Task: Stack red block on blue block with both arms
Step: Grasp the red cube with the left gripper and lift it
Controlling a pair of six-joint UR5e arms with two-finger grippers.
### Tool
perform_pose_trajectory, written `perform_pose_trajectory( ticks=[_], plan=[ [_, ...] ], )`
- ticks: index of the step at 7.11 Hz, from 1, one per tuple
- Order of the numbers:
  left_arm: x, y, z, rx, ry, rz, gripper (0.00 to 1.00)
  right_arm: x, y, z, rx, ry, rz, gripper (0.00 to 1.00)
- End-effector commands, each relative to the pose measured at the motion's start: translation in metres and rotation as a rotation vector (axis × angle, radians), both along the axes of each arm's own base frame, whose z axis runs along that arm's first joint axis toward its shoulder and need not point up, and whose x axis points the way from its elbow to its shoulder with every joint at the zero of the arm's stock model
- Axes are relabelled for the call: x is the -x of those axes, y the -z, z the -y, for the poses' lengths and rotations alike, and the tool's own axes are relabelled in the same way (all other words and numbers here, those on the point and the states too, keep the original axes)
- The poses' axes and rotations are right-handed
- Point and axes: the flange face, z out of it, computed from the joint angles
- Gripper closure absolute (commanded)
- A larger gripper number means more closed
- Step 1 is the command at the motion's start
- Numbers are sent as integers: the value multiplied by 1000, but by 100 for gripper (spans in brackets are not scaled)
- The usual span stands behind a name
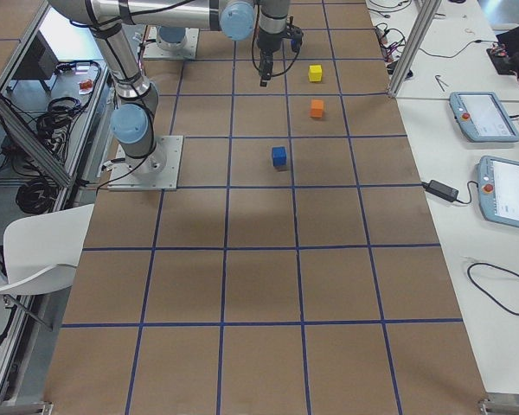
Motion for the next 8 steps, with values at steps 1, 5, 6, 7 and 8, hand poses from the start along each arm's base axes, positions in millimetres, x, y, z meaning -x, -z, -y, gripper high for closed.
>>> perform_pose_trajectory(
  ticks=[1, 5, 6, 7, 8],
  plan=[
    [-20, 37, -3, 9, 64, 40, 0, 0, 0, 0, 0, 0, 1, 0],
    [-23, 92, -27, -62, 71, 19, 0, 0, 1, 0, -1, 0, 3, 0],
    [-25, 98, -23, -52, 71, 23, 0, 0, 0, 0, 0, 0, 1, 0],
    [-26, 107, -20, -51, 71, 25, 9, 0, 1, 0, -1, 0, 1, 0],
    [-29, 113, -15, -47, 74, 30, 18, 0, 1, 0, -3, 0, 1, 0]
  ],
)
